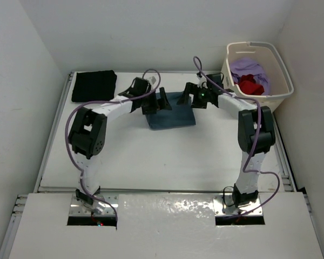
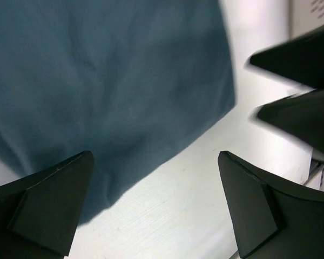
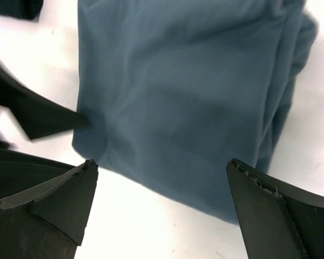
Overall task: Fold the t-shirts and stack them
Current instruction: Put the neatly folded tshirt into the corner of the board with the left arm
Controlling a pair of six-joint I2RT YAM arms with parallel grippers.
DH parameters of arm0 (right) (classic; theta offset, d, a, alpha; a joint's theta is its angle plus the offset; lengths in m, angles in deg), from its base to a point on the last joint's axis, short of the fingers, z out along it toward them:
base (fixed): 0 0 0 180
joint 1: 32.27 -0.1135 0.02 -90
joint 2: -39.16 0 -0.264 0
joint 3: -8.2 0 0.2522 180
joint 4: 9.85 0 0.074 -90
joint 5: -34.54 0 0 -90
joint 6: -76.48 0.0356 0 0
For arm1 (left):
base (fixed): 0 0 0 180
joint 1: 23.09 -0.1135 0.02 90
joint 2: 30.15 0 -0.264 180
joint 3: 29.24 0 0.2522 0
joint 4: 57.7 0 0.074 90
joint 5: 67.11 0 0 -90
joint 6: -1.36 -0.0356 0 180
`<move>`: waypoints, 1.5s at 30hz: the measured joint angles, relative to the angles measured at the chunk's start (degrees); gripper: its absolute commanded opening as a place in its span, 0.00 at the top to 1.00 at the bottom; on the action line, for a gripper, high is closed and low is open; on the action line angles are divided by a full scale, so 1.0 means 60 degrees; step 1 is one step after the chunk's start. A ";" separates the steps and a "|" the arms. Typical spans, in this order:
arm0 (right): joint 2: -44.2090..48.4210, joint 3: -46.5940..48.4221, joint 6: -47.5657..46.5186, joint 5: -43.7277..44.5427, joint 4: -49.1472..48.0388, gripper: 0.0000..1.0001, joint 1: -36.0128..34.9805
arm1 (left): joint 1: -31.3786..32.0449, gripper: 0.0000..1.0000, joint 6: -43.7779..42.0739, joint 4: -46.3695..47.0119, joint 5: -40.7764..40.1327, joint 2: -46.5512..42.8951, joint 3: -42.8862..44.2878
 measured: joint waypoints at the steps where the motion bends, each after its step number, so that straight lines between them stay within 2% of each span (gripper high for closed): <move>1: 0.0080 -0.0157 0.0026 -0.0025 -0.0066 0.01 -0.0040 | 0.0000 0.00 -0.0040 -0.0069 -0.0135 -0.0208 0.0069; 6: 0.0747 -0.0863 0.0055 -0.0004 -0.0076 0.01 -0.0058 | -0.0055 0.00 -0.0095 -0.0568 -0.1024 -0.1279 0.0226; 10: 0.1406 -0.1151 0.0015 0.0120 -0.0080 0.01 -0.0051 | -0.0277 0.00 -0.0047 -0.0776 -0.1424 -0.1443 0.0219; 16: 0.2197 -0.1362 -0.0342 0.0510 0.0153 0.01 -0.0051 | -0.0765 0.00 -0.0095 -0.1355 -0.1789 -0.0357 0.0455; 23: 0.2674 -0.1541 -0.0794 0.0980 0.0634 0.01 -0.0051 | -0.0794 0.02 -0.0124 -0.1814 -0.1898 0.0994 0.0947; 24: 0.2728 -0.1552 -0.0831 0.1027 0.0688 0.01 -0.0051 | -0.0794 0.06 -0.0127 -0.1774 -0.1898 0.1042 0.1082; 30: 0.2929 -0.1577 -0.0994 0.1198 0.0827 0.01 -0.0051 | -0.0794 0.44 -0.0149 -0.1366 -0.1781 0.1625 0.1617; 31: 0.2951 -0.1577 -0.1005 0.1235 0.0845 0.01 -0.0051 | -0.0798 0.58 -0.0164 -0.1235 -0.1719 0.1734 0.1625; 33: 0.2994 -0.1577 -0.1049 0.1297 0.0874 0.01 -0.0051 | -0.0805 0.77 -0.0189 -0.1031 -0.1599 0.1861 0.1639; 36: 0.3056 -0.1577 -0.1111 0.1348 0.0954 0.01 -0.0029 | -0.0805 0.97 -0.0211 -0.0634 -0.1304 0.1963 0.1552; 37: 0.3067 -0.1577 -0.1140 0.1384 0.0969 0.01 -0.0015 | -0.0805 1.00 -0.0262 -0.0546 -0.1220 0.1963 0.1541; 45: 0.3169 -0.1577 -0.1446 0.1789 0.1282 0.01 0.0124 | -0.0801 1.00 -0.1075 -0.0350 -0.1275 0.2000 0.1632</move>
